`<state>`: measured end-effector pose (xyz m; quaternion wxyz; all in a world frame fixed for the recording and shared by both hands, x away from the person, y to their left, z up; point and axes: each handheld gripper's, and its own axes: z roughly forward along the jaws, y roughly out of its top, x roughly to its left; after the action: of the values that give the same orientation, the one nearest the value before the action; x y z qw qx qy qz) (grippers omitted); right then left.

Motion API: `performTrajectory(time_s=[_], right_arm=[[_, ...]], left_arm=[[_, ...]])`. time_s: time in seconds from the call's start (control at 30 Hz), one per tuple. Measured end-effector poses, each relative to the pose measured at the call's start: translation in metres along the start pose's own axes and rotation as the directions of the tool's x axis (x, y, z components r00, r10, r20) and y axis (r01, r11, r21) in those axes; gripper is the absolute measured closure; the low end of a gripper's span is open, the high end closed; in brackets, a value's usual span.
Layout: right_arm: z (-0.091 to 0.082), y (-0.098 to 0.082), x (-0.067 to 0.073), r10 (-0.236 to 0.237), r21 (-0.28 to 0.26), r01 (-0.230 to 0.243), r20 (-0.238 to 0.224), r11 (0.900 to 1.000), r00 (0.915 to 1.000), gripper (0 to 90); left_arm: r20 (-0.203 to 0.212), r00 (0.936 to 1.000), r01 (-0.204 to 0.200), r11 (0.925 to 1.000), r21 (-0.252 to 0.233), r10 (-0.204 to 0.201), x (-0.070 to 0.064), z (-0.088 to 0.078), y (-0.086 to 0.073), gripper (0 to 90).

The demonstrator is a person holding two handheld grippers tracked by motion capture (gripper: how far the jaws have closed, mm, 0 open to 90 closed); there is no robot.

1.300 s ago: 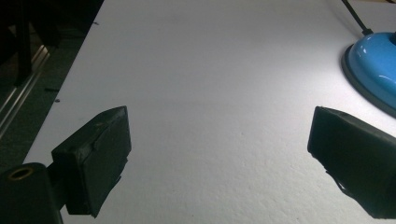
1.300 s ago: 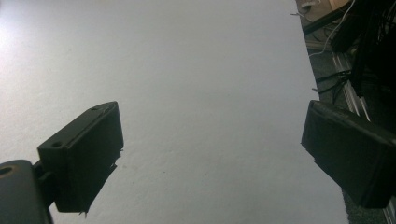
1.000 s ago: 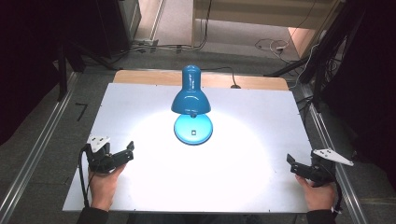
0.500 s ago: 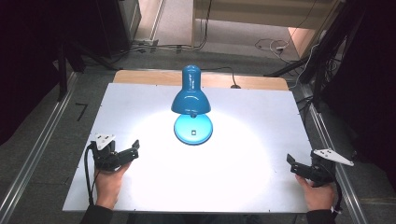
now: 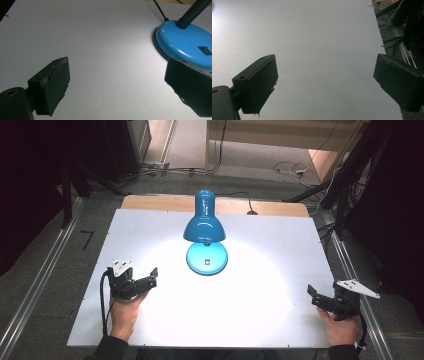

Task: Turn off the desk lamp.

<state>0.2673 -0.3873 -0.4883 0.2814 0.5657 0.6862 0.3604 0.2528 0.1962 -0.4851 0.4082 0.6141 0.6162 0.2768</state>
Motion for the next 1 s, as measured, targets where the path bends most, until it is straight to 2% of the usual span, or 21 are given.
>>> performTrajectory(time_s=[0.5, 0.6, 0.8, 1.0], right_arm=[[0.001, -0.001, -0.001, 0.007, 0.003, -0.007, -0.003, 1.0, 1.0, 4.1], [0.001, -0.001, -0.001, 0.01, 0.003, -0.01, -0.006, 1.0, 0.9999, 4.1], [-0.002, -0.001, -0.002, 0.018, -0.001, -0.018, -0.002, 1.0, 0.9998, 4.1], [-0.002, -0.001, -0.001, 0.019, -0.001, -0.019, -0.006, 1.0, 0.9998, 4.1]], left_arm=[[0.039, 0.9981, -0.049, 0.9987, 0.015, 0.049, -0.022, 0.014, 0.005, 6.9], [0.051, 0.9973, -0.055, 0.9984, 0.017, 0.054, -0.026, 0.017, 0.005, 7.3], [0.072, 0.9967, -0.04, 0.9987, 0.032, 0.037, -0.035, 0.023, 0.007, 7.6], [0.074, 0.9955, -0.062, 0.9971, 0.043, 0.059, -0.043, 0.029, 0.007, 7.6]])
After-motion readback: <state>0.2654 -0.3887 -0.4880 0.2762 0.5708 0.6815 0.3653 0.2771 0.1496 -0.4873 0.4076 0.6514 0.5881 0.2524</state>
